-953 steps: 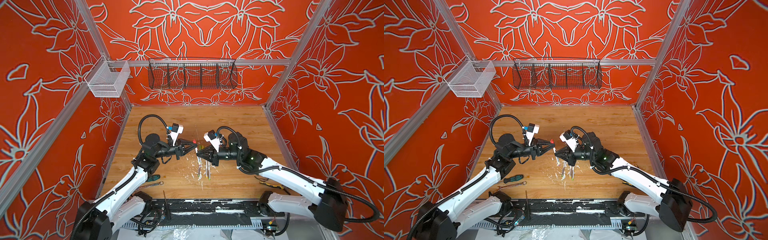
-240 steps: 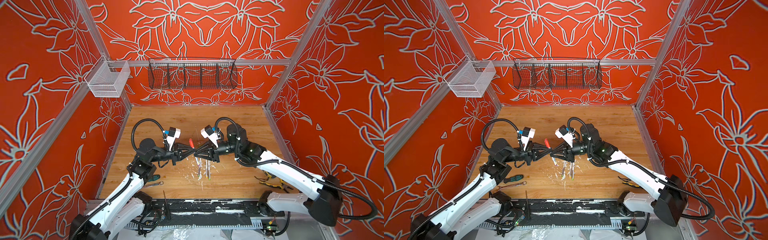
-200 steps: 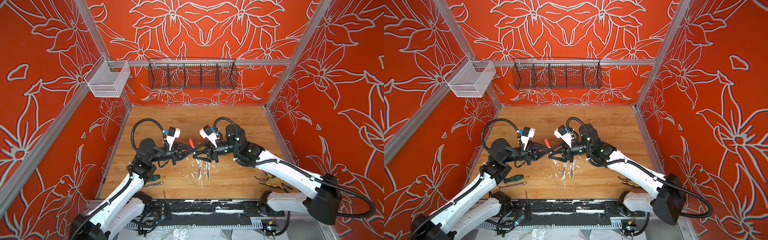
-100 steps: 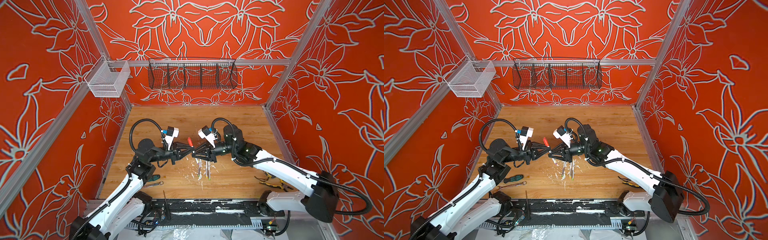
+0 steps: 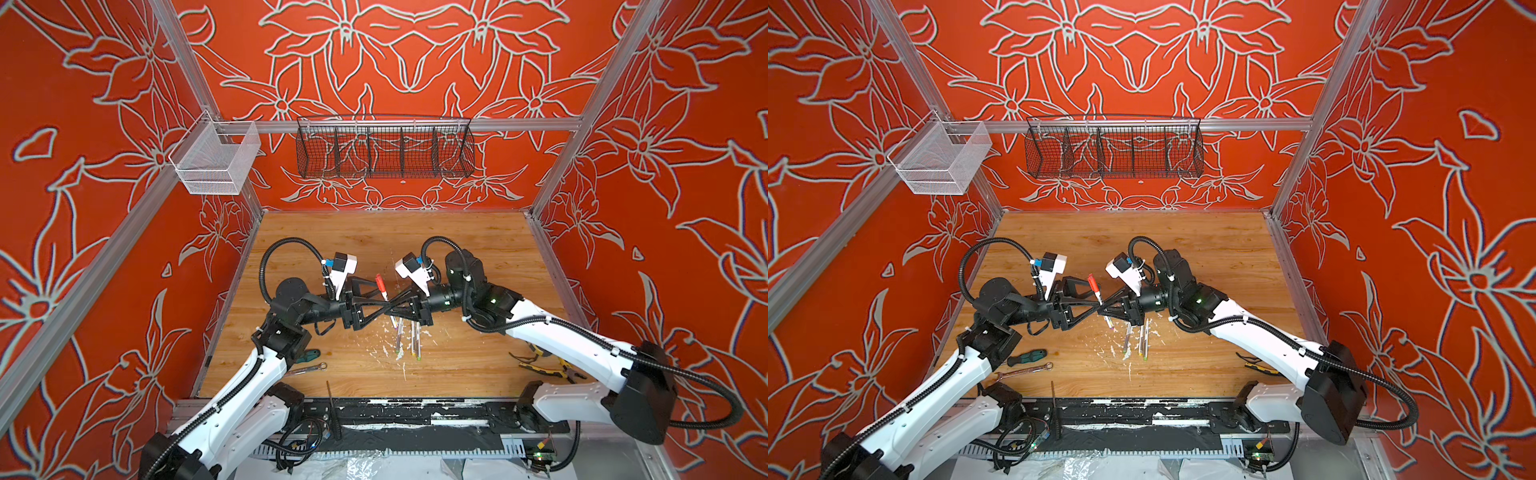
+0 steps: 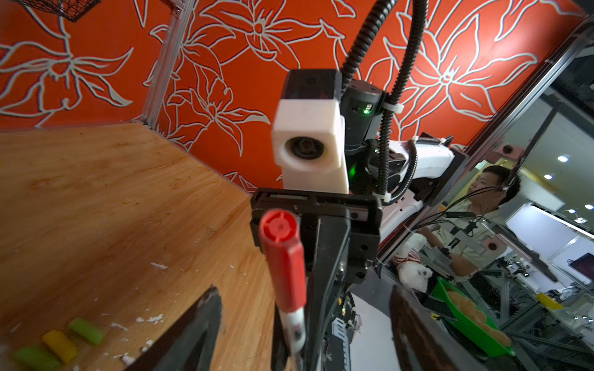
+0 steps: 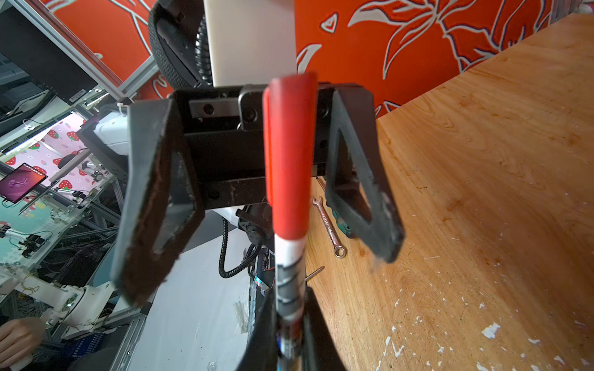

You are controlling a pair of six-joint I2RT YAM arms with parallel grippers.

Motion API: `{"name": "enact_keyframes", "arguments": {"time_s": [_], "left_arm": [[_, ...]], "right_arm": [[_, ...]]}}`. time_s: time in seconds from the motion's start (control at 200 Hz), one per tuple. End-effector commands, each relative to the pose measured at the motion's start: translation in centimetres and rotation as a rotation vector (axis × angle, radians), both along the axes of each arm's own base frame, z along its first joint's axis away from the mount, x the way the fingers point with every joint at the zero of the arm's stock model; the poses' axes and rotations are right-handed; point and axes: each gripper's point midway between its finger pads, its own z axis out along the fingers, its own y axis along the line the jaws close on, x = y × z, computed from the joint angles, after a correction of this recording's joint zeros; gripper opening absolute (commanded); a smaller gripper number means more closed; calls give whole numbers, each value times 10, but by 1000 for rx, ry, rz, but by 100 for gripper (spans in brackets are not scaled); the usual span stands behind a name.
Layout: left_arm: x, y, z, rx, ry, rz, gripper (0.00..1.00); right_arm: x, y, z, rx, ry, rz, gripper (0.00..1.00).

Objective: Insert the pens into the pen caps

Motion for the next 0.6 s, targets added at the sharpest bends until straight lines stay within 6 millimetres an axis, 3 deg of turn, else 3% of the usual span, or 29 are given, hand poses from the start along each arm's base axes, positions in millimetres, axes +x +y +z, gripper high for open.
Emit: {"name": "enact_keyframes", "arguments": {"time_s": [0.0, 0.285, 0.596], "left_arm": [[5, 7, 8, -4, -30, 58, 99], [16, 13, 12, 8, -36, 118, 96], [16, 15, 15, 11, -47, 110, 58]], "right_arm": [[-2, -2, -3, -10, -6, 5, 0], [-9, 2, -4, -33, -23, 29, 0], [-7, 4, -9, -60, -30, 23, 0]]}}
